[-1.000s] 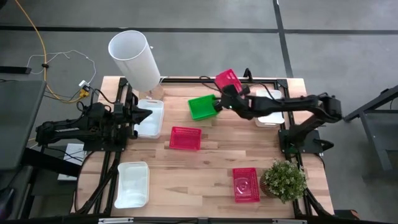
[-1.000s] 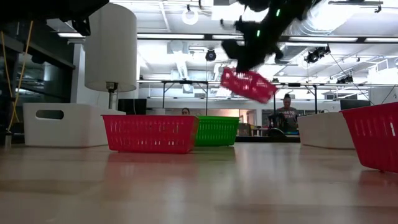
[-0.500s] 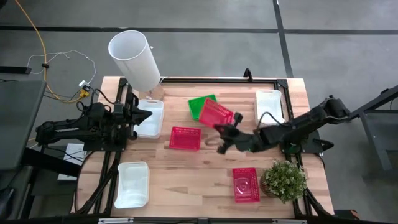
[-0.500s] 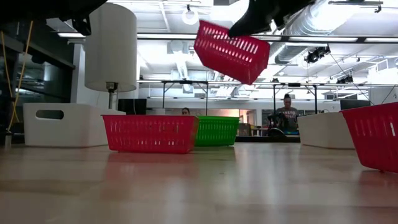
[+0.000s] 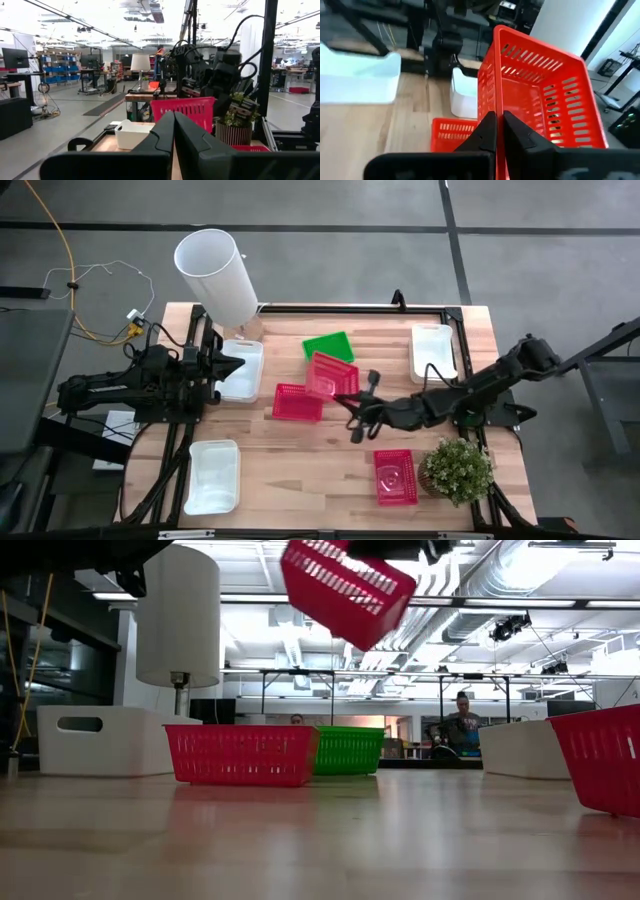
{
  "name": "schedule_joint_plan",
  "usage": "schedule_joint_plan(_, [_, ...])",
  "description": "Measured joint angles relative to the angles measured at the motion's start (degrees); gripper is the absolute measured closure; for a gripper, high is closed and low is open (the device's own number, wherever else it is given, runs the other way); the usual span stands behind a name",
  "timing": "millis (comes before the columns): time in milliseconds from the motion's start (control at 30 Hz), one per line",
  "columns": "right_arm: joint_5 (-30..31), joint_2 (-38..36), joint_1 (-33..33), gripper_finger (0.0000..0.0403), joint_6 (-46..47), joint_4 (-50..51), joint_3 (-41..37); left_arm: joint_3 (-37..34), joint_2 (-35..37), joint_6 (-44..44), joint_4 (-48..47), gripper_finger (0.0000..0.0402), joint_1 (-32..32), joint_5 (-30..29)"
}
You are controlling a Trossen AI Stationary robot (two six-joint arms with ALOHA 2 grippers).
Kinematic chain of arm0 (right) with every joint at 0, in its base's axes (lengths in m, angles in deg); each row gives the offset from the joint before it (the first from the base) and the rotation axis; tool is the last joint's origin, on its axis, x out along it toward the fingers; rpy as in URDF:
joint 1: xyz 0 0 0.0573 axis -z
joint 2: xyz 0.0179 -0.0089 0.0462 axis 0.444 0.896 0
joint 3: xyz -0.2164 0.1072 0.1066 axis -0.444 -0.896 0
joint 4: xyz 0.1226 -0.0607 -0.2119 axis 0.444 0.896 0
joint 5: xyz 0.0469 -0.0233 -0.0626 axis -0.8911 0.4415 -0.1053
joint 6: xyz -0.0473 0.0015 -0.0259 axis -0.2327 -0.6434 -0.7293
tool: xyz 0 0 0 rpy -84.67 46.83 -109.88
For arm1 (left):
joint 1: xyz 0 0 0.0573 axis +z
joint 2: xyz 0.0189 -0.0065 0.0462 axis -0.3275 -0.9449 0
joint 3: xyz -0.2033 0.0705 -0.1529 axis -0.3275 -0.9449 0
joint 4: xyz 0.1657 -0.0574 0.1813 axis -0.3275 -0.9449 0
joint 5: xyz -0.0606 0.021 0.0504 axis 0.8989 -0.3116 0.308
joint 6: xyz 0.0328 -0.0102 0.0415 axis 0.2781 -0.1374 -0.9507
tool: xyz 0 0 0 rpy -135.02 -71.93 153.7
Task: Stack baskets by color
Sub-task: Stack the top right red bin on the top red bin
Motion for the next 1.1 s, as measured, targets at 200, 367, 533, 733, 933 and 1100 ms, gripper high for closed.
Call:
schedule_joint_plan(200, [-1.34, 8.73, 0.04, 0.0403, -3.26, 13.41, 13.65, 0.00, 0.00, -0.07, 0.00, 0.0401, 0.01, -0.43])
schedule_joint_plan(367, [1.94, 17.69, 2.09, 0.0403, 4.49, 16.49, 21.52, 0.00, 0.00, 0.00, 0.02, 0.0401, 0.01, -0.87])
schedule_joint_plan(533, [-0.82, 25.04, 5.37, 0.0403, 10.72, 20.60, 26.84, -0.02, 0.00, 0.02, 0.02, 0.0401, 0.01, -1.53])
schedule_joint_plan(733, [-3.96, 31.08, 6.48, 0.0403, 10.28, 26.08, 32.87, -0.02, 0.00, 0.44, 0.02, 0.0401, 0.01, -1.49])
schedule_joint_plan(933, [-4.67, 32.31, 5.24, 0.0403, 9.23, 29.71, 34.12, -0.02, 0.02, 0.45, 0.02, 0.0401, 0.01, -1.51])
schedule_joint_plan(1100, [-4.78, 32.31, 4.69, 0.0403, 10.66, 33.42, 33.82, -0.02, 0.00, 0.46, 0.01, 0.0401, 0.00, -1.51])
